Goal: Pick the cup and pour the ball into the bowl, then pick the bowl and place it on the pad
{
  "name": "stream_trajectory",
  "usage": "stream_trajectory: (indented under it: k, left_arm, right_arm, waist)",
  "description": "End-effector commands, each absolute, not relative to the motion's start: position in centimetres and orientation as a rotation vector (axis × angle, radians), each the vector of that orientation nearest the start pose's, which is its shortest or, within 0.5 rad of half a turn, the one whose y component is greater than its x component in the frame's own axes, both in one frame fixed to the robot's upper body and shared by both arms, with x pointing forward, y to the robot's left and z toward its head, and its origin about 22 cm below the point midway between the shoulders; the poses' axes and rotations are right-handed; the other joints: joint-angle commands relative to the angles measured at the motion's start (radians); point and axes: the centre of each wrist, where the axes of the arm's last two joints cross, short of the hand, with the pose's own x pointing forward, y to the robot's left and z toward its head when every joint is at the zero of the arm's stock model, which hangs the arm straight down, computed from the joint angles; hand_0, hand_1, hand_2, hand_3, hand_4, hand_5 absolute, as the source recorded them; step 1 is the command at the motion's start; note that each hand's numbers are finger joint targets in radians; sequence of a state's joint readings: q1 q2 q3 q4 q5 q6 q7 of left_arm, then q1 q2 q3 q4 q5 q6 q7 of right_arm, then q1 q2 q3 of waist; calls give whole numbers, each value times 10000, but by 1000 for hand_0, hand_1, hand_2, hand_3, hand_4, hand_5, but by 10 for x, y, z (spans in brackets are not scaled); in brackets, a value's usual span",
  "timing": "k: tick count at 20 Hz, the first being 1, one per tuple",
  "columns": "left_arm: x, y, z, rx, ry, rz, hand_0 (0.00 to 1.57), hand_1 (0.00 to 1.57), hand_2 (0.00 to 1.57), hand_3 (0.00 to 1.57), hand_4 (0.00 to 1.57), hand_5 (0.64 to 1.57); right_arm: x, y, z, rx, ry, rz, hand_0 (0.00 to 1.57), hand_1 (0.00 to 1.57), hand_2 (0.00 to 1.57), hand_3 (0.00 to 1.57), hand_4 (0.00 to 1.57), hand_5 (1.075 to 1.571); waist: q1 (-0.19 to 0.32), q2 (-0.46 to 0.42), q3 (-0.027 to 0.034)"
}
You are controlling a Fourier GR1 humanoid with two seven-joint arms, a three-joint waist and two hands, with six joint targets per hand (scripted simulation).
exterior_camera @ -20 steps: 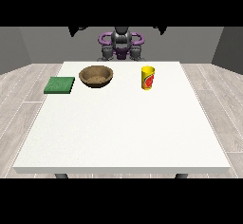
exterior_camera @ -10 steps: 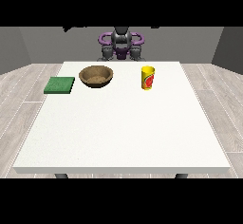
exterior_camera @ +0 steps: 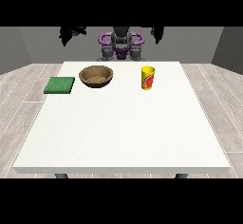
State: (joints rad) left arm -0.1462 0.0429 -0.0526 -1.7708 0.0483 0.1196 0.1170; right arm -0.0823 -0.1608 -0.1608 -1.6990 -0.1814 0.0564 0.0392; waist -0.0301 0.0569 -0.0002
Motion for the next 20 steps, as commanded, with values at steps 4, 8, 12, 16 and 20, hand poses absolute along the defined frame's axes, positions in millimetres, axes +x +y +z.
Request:
stream_trajectory:
  k: [4, 8, 12, 16, 20]
  left_arm:
    - [292, 231, 60, 818, -19183, -36, 0, 0, 0, 0, 0, 1478]
    - [309, 246, 43, 872, -19075, 156, 0, 0, 0, 0, 0, 1473]
    - [317, 260, 16, 1341, -19441, 522, 0, 0, 0, 0, 0, 1469]
    - [323, 235, -9, 1281, -19052, 199, 0, 0, 0, 0, 0, 1467]
    - [328, 246, -34, 1315, -18639, 397, 0, 0, 0, 0, 0, 1450]
  right_arm:
    - [269, -303, 60, -238, -18537, -114, 0, 0, 0, 0, 173, 1570]
    - [283, -306, 68, -226, -19007, -59, 0, 0, 0, 0, 174, 1571]
    - [289, -310, 84, -15, -19438, 134, 0, 0, 0, 0, 203, 1571]
    - [300, -319, 88, -273, -19128, 90, 0, 0, 0, 0, 175, 1571]
    - [297, -324, 83, -21, -18856, -39, 0, 0, 0, 0, 200, 1571]
  waist:
    - [-245, 1134, 0]
    - [-275, 1410, -1]
    - [-546, 1858, -4]
    - [-484, 1696, 1]
    - [-686, 1434, -1]
